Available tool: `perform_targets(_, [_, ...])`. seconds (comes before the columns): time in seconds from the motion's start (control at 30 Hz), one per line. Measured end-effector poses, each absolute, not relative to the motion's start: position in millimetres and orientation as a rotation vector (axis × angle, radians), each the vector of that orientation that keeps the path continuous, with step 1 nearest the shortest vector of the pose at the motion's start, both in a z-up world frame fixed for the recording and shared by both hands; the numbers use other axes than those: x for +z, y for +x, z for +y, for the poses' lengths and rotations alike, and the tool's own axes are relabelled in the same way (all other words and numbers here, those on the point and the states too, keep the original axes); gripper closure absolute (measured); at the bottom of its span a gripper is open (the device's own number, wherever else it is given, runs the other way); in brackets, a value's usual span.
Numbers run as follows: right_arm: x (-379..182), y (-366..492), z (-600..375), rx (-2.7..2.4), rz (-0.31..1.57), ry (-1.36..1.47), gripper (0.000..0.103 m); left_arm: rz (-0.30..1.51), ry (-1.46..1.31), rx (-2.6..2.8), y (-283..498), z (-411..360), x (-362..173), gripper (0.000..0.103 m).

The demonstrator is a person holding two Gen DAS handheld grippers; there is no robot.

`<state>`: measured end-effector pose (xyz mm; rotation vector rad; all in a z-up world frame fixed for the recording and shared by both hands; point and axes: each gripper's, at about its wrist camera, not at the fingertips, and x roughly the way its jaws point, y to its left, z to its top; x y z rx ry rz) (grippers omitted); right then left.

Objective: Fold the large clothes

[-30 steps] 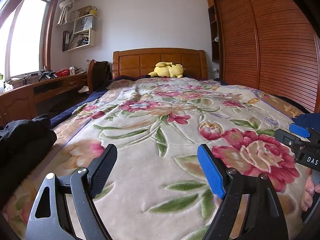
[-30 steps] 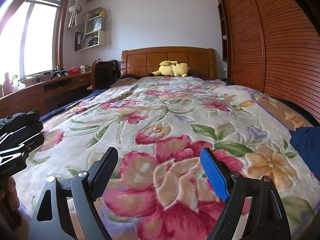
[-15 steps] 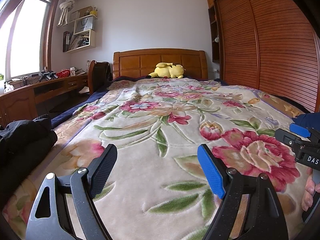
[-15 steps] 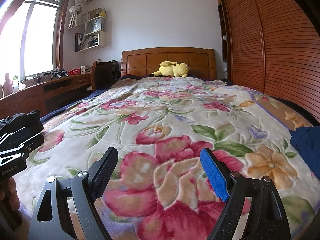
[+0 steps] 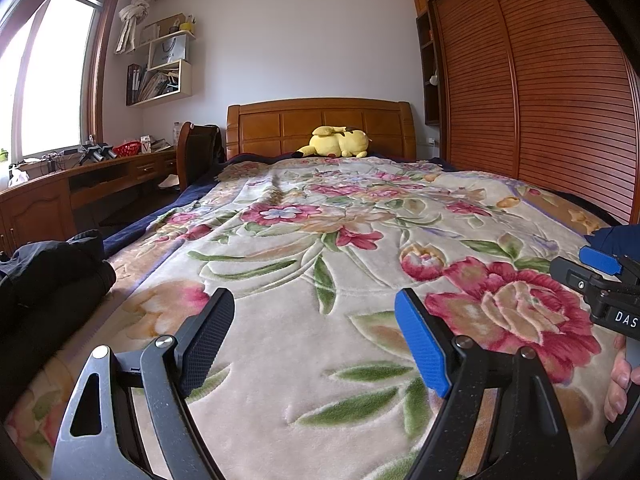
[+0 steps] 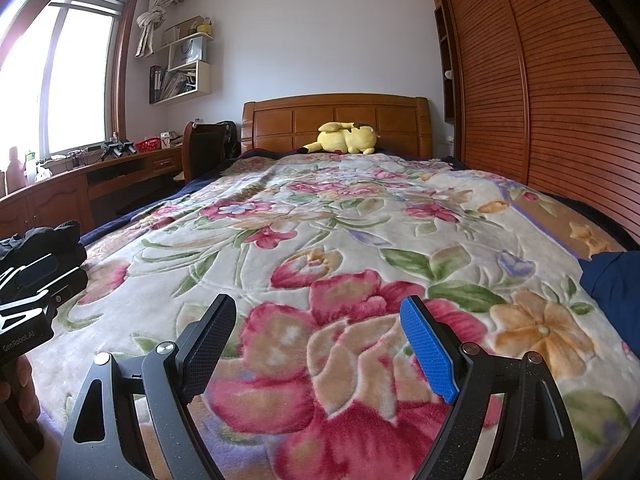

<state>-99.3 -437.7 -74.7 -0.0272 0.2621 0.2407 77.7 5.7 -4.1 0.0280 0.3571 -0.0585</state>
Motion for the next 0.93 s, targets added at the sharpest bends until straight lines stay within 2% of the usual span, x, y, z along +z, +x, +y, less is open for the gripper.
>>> perform_targets(0.93, [-75.1, -99.1, -438.4, 0.243, 0.262, -0.027, 0.017, 0.355, 0.031, -0.058, 75.9, 5.2, -4.4, 0.02])
